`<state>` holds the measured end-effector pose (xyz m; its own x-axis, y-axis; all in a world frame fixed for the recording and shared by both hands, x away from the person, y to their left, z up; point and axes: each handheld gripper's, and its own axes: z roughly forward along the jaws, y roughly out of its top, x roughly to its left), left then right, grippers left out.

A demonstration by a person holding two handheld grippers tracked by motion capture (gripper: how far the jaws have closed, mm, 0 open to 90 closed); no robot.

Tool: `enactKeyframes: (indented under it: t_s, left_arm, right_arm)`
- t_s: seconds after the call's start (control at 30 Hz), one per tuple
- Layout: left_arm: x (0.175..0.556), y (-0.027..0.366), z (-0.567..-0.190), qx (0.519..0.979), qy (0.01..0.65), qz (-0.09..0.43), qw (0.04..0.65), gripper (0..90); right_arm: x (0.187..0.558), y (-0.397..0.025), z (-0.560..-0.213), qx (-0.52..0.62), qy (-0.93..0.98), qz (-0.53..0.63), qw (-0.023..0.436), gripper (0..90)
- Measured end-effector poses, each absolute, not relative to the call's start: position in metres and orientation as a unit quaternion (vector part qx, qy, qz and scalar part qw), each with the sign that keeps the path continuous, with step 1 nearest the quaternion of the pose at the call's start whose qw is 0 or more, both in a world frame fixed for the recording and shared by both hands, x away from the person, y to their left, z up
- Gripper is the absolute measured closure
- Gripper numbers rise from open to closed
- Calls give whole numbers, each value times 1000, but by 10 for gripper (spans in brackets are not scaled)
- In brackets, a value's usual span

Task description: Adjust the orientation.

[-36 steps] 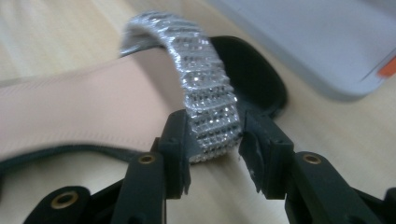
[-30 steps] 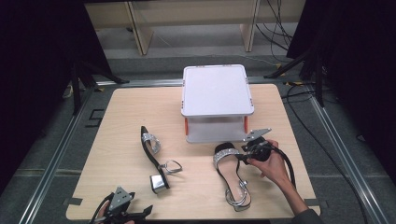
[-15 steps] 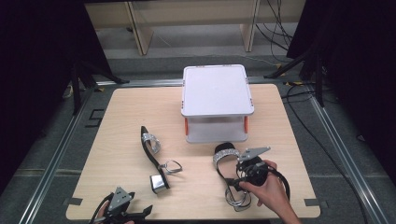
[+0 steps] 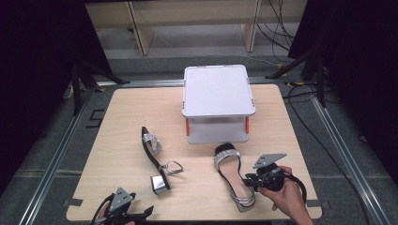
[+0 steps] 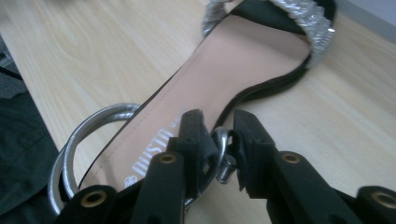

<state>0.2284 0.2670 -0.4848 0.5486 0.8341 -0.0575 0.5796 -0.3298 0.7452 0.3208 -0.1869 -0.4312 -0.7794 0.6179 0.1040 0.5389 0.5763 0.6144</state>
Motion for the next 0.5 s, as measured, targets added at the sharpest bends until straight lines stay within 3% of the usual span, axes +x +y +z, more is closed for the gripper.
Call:
enactKeyframes:
  t_s: [0.1, 0.23, 0.3, 0.4, 0.5]
  left_arm:
    - [227, 266, -485, 795, 451, 164, 372, 171]
    - [227, 266, -485, 796, 453, 161, 368, 170]
    - [228, 266, -485, 796, 452, 162, 368, 170]
    - [229, 266, -485, 799, 448, 166, 365, 170]
    - [228, 266, -485, 795, 452, 162, 370, 170]
  right_arm:
    - [326, -192, -427, 320, 891, 311, 84, 745]
    - [330, -194, -427, 332, 885, 318, 71, 654]
    - [330, -193, -425, 351, 874, 328, 74, 445]
    - [331, -183, -418, 375, 864, 327, 78, 283]
    - [336, -163, -425, 363, 875, 309, 85, 245]
